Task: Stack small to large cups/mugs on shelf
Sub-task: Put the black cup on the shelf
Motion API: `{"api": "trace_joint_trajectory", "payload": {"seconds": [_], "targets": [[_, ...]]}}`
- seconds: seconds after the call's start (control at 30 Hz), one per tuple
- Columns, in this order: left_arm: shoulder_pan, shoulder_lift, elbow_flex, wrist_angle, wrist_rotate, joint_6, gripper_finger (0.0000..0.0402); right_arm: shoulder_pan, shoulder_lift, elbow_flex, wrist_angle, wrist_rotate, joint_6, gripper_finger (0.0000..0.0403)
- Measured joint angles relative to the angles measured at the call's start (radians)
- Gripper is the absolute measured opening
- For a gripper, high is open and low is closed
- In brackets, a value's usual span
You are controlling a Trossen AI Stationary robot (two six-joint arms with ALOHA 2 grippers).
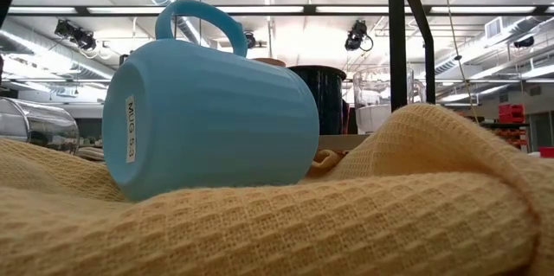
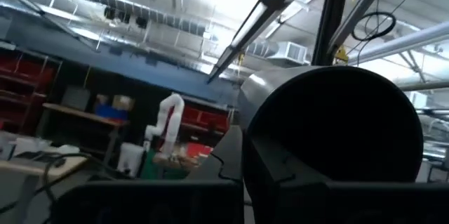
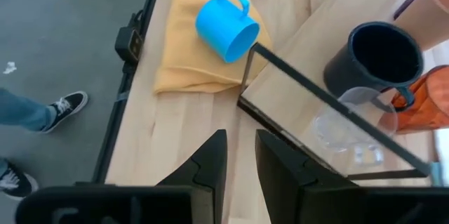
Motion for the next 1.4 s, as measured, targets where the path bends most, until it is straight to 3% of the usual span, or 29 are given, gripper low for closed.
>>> {"api": "trace_joint_trajectory", "payload": {"seconds": [0.1, 0.27, 0.4, 0.53, 0.73, 0.93, 1.2, 1.4], "targets": [[-0.018, 0.020, 0.000, 0.090, 0.018, 0.013, 0.0008, 0.018, 0.000, 0.000, -0.003, -0.002, 0.023, 0.0082], [-0.047, 0.090, 0.003, 0.444, 0.153, 0.058, 0.0008, 0.035, 0.000, 0.000, -0.005, -0.002, 0.035, 0.0082], [-0.050, 0.173, 0.003, 0.610, 0.183, 0.051, 0.0008, 0.034, 0.000, 0.000, -0.004, -0.003, 0.057, 0.0082], [-0.044, 0.261, 0.000, 0.799, 0.198, 0.027, 0.0008, 0.035, 0.000, 0.000, -0.004, -0.029, 0.083, 0.0082], [-0.008, 0.312, -0.006, 1.059, 0.326, -0.080, 0.0008, 0.035, 0.000, 0.000, -0.003, -0.096, 0.138, 0.0082], [0.027, 0.306, -0.163, 1.370, 0.341, -0.083, 0.0008, 0.047, 0.000, 0.000, 0.000, -0.112, 0.183, 0.0082], [0.027, 0.250, -0.415, 1.371, 0.254, -0.029, 0.0008, 0.058, 0.000, 0.000, 0.004, -0.128, 0.231, 0.0082], [0.035, 0.070, -0.729, 1.365, 0.216, -0.020, 0.0008, 0.056, 0.000, 0.000, 0.007, -0.128, 0.243, 0.0082]]}}
